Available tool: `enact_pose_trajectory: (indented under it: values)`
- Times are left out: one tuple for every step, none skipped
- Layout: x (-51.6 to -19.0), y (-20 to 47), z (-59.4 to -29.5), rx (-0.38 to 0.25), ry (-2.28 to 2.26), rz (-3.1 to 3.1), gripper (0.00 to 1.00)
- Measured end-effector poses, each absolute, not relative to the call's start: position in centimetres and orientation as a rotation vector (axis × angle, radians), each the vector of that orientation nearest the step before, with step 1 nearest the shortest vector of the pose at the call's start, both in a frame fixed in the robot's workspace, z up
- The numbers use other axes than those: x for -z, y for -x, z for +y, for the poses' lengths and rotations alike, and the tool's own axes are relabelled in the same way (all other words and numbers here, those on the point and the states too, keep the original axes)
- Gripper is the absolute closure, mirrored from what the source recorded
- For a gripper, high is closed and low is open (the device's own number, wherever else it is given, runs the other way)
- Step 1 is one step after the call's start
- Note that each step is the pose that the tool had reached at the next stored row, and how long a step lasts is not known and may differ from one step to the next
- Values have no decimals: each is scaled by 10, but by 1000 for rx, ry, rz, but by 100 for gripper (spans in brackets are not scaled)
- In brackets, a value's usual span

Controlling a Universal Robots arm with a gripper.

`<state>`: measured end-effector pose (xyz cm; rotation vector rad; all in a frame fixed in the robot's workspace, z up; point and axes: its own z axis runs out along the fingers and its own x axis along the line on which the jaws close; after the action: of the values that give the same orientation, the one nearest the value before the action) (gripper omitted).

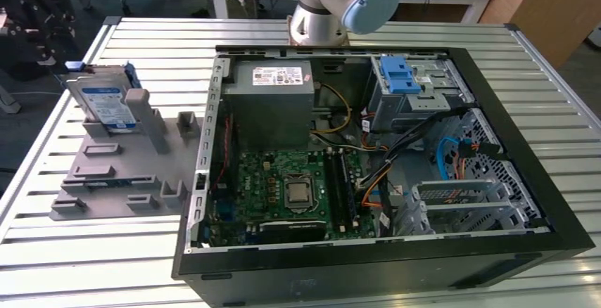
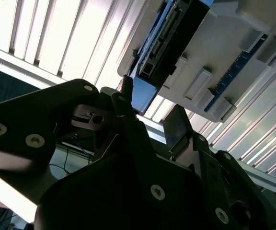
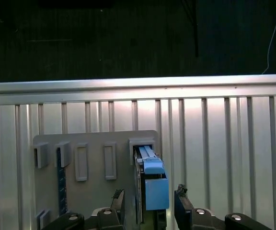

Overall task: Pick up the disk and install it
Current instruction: 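Pick up the disk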

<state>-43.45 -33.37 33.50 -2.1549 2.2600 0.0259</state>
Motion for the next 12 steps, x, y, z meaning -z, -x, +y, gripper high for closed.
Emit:
enact_pose_trajectory:
  values:
    - [-334,435,-333,-26,2155,2260,47]
    - [-333,435,-332,-26,2155,2260,47]
    - [-332,435,-332,-27,2155,2260,47]
    - [-331,435,-332,-27,2155,2260,47]
    - [-329,435,-331,-27,2156,2260,47]
    - [-328,435,-331,-27,2156,2261,47]
    - [-326,435,-331,-28,2156,2261,47]
    - [-325,435,-331,-28,2156,2261,47]
    - [-323,435,-331,-28,2156,2261,47]
    - [-322,435,-331,-28,2156,2261,47]
    - [-321,435,-331,-29,2156,2261,47]
    - [-319,435,-331,-29,2156,2261,47]
